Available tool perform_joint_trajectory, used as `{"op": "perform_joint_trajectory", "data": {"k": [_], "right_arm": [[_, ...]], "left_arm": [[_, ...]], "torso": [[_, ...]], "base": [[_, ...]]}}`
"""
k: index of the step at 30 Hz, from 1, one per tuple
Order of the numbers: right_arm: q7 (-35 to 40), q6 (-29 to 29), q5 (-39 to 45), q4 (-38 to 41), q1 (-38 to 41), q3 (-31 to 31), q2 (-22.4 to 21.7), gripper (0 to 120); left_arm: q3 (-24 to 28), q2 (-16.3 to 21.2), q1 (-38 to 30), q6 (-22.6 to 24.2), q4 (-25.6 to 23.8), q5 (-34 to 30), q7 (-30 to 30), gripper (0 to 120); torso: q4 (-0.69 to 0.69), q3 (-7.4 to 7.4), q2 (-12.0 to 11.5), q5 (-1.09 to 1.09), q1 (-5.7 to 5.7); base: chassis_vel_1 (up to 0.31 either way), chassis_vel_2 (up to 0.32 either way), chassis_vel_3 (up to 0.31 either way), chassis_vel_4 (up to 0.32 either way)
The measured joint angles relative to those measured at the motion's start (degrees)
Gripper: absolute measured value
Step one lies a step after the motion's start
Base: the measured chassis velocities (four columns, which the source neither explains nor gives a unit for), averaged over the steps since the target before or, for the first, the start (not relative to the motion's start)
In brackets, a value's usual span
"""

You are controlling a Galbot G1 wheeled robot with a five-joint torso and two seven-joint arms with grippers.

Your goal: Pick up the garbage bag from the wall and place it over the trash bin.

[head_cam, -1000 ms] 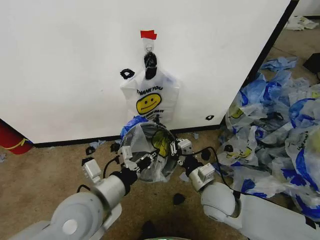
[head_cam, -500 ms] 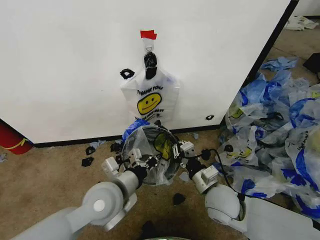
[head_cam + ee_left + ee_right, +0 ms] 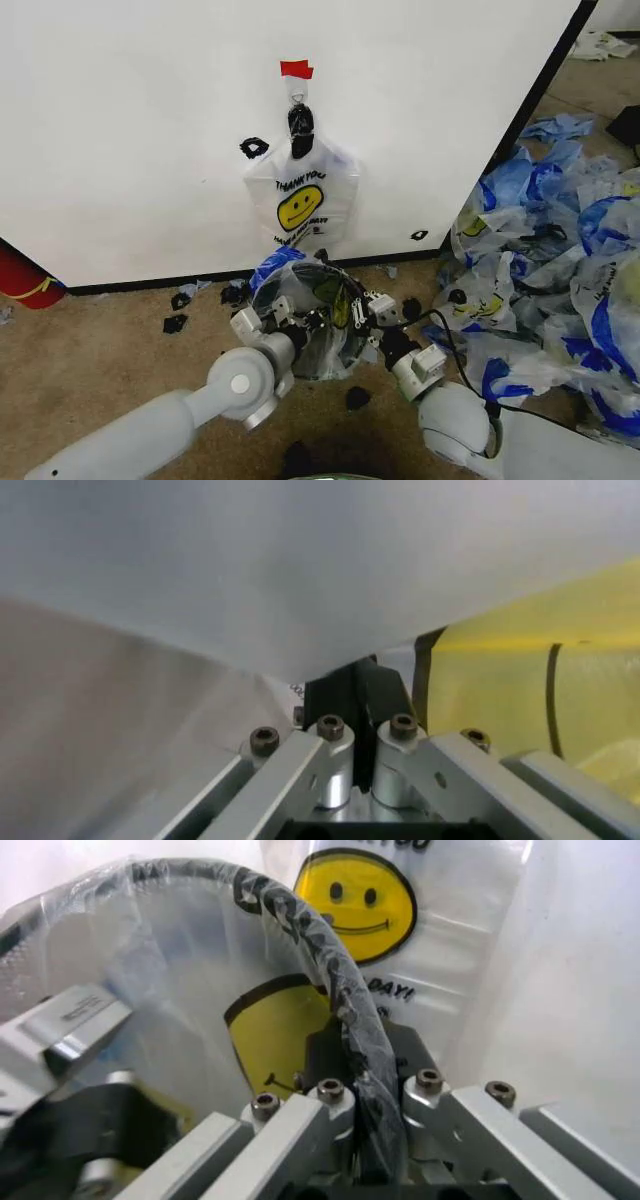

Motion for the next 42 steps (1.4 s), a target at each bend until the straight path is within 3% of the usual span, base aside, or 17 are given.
{"op": "perform_joint_trajectory", "data": {"k": [27,31,42], "right_arm": [[-0.9,2.1,-2.6,1.0,-5.6,3.1,-1.9,0],[-0.9,2.1,-2.6,0.9,-5.7,3.2,-1.9,0],[-0.8,2.1,-2.8,-1.4,-2.5,3.2,-1.2,0]], "left_arm": [[5.7,-9.8,-6.8,-1.5,14.2,3.2,0.9,0],[5.8,-9.7,-7.1,-1.6,14.1,3.2,0.7,0],[6.3,-8.5,-6.7,-1.8,7.9,2.5,-2.7,0]], "torso": [[0.00,-0.01,0.0,0.00,0.00],[0.00,-0.01,0.0,-0.01,0.00],[0.00,-0.01,0.0,0.00,0.00]], "base": [[0.000,0.000,0.000,0.000],[0.000,0.000,0.000,0.000],[0.000,0.000,0.000,0.000]]}}
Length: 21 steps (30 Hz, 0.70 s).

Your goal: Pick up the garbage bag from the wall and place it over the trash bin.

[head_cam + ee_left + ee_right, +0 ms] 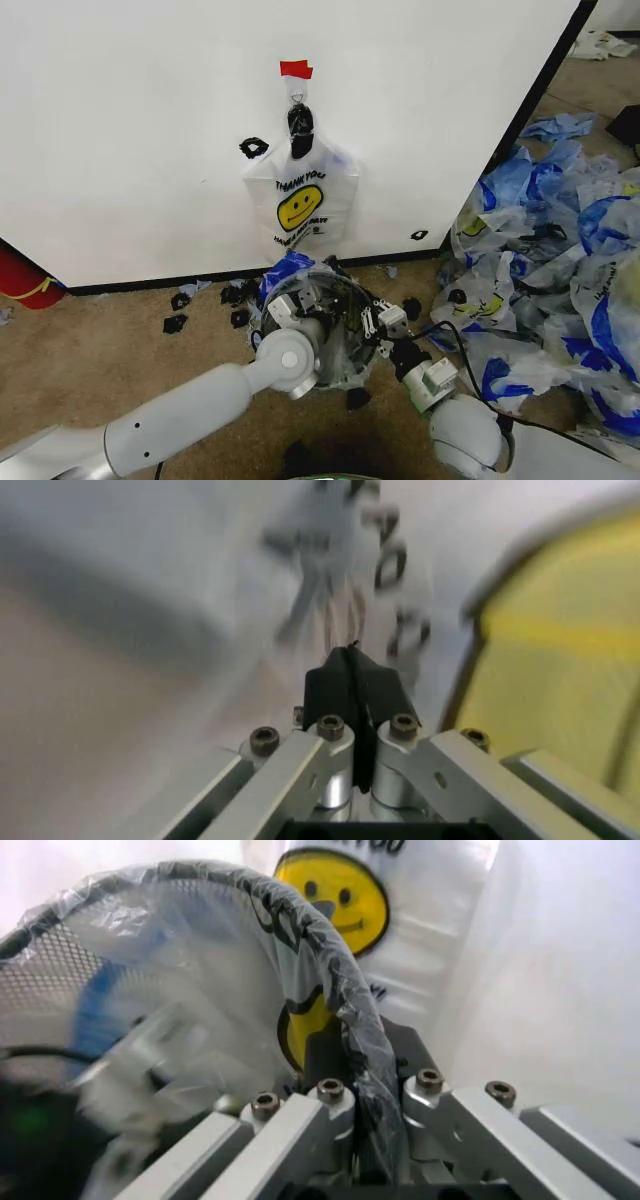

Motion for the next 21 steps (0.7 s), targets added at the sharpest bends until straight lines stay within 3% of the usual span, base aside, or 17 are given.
{"op": "perform_joint_trajectory", "data": {"k": [9,21], "right_arm": [[0.3,-0.4,0.3,-0.8,3.3,-0.2,0.9,0],[0.3,-1.0,0.8,1.6,2.9,-0.3,0.1,0]], "left_arm": [[0.4,0.0,0.5,0.0,-2.1,-0.5,-0.8,0],[1.3,-3.7,-0.4,-0.1,2.8,0.2,-0.2,0]], "torso": [[0.00,0.00,0.0,0.00,0.00],[-0.01,0.00,0.0,0.01,0.00]], "base": [[0.000,0.000,0.000,0.000],[0.000,0.000,0.000,0.000]]}}
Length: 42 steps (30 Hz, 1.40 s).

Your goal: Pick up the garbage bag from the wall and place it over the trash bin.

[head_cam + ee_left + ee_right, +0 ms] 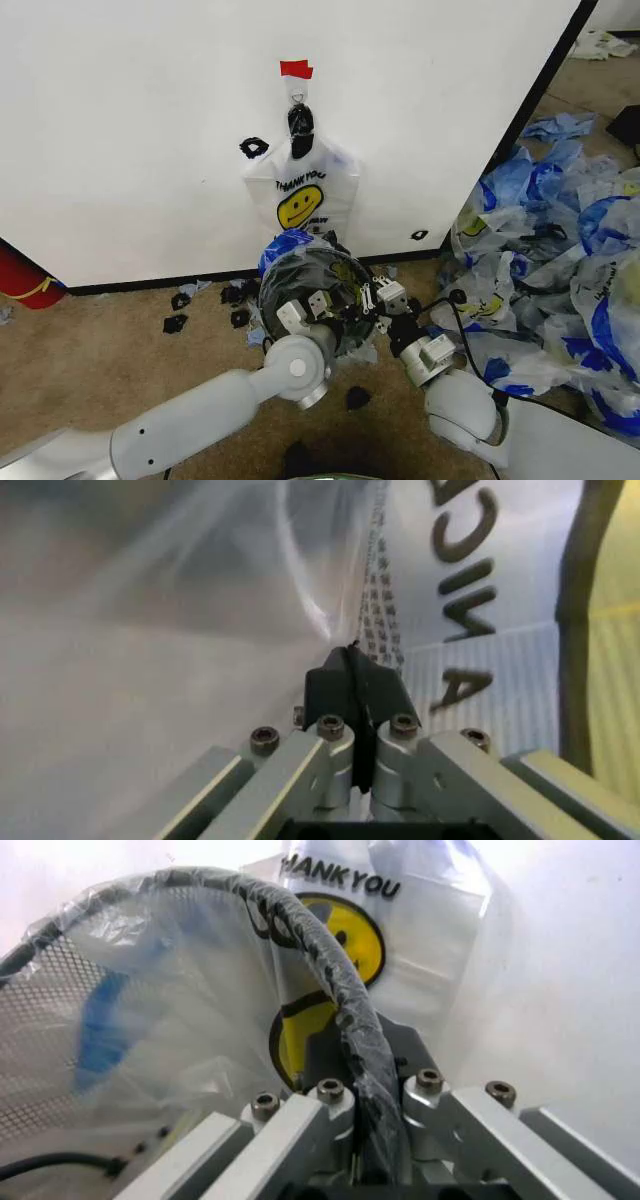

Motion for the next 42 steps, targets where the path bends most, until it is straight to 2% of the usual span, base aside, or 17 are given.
{"op": "perform_joint_trajectory", "data": {"k": [5,15,26,42], "right_arm": [[-0.2,0.4,-0.7,0.1,-1.4,0.4,-0.3,0],[-0.5,0.9,-1.7,0.2,-2.5,1.0,-0.6,0],[-1.2,1.1,-3.9,3.4,-6.9,1.9,-2.1,0],[-1.9,2.0,-5.8,3.2,-9.1,2.1,-2.6,0]], "left_arm": [[0.3,-1.0,-1.1,-0.2,1.3,0.1,0.0,0],[-0.3,0.9,-0.8,-0.6,-0.2,0.0,-0.6,0],[-1.3,-0.1,-0.4,-1.1,4.3,1.6,1.6,0],[-0.9,-2.6,-2.2,-1.5,7.8,2.2,3.4,0]], "torso": [[0.00,0.00,0.0,0.00,0.00],[0.01,0.00,0.0,-0.01,0.00],[0.00,0.00,0.0,-0.01,0.00],[0.00,0.00,0.0,0.00,0.00]], "base": [[0.000,0.000,0.000,0.000],[0.000,0.000,0.000,0.000],[0.000,0.000,0.000,0.000],[0.000,0.000,0.000,0.000]]}}
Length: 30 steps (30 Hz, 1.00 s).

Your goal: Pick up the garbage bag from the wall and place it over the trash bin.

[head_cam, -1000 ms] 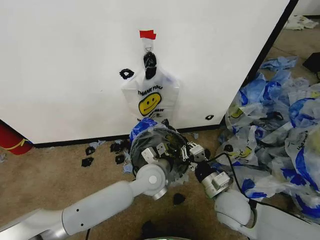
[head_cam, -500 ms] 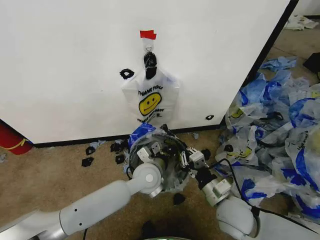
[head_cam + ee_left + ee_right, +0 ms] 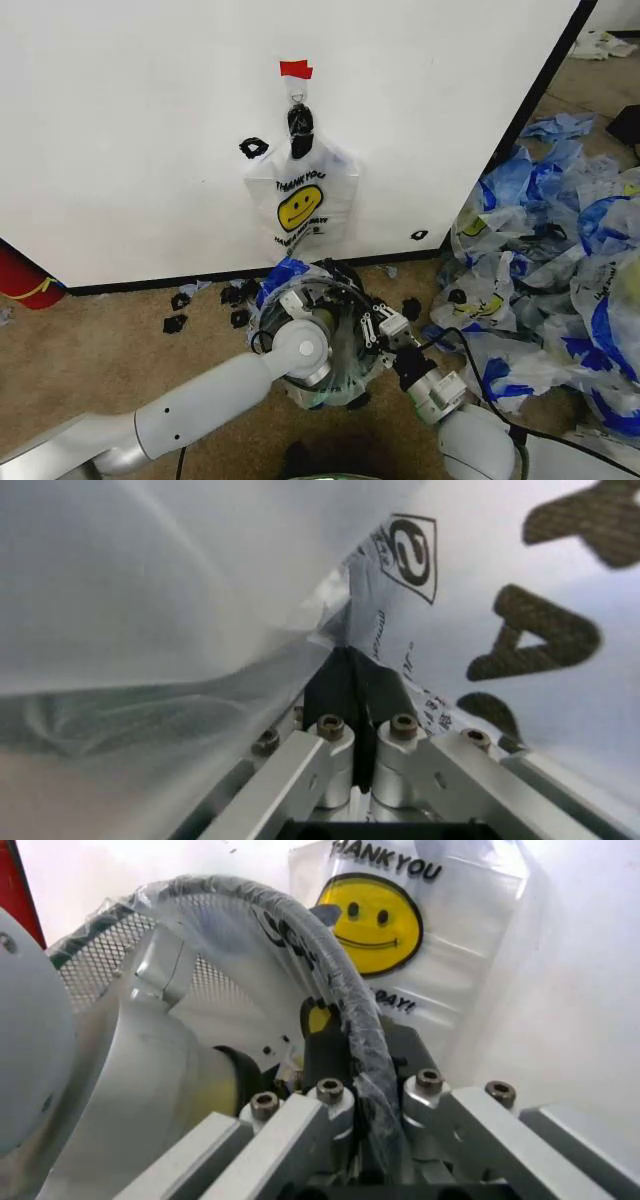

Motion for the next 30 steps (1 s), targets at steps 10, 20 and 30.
{"op": "perform_joint_trajectory", "data": {"k": [10,20,30], "right_arm": [[0.4,-0.1,1.1,-0.3,1.6,0.1,0.6,0],[0.5,-0.2,1.5,-1.2,2.5,0.1,1.1,0],[3.1,-0.8,5.3,-2.8,2.8,0.6,3.2,0]], "left_arm": [[0.7,1.5,1.4,0.0,-2.4,0.1,-1.1,0],[0.5,3.9,1.3,0.0,-4.9,0.0,-2.1,0],[0.4,6.6,1.8,0.0,-8.0,-0.2,-3.2,0]], "torso": [[0.01,0.00,0.0,0.00,0.00],[0.01,0.00,0.0,-0.01,0.00],[0.01,0.00,0.0,-0.01,0.00]], "base": [[0.000,0.000,0.000,0.000],[0.000,0.000,0.000,0.000],[0.000,0.000,0.000,0.000]]}}
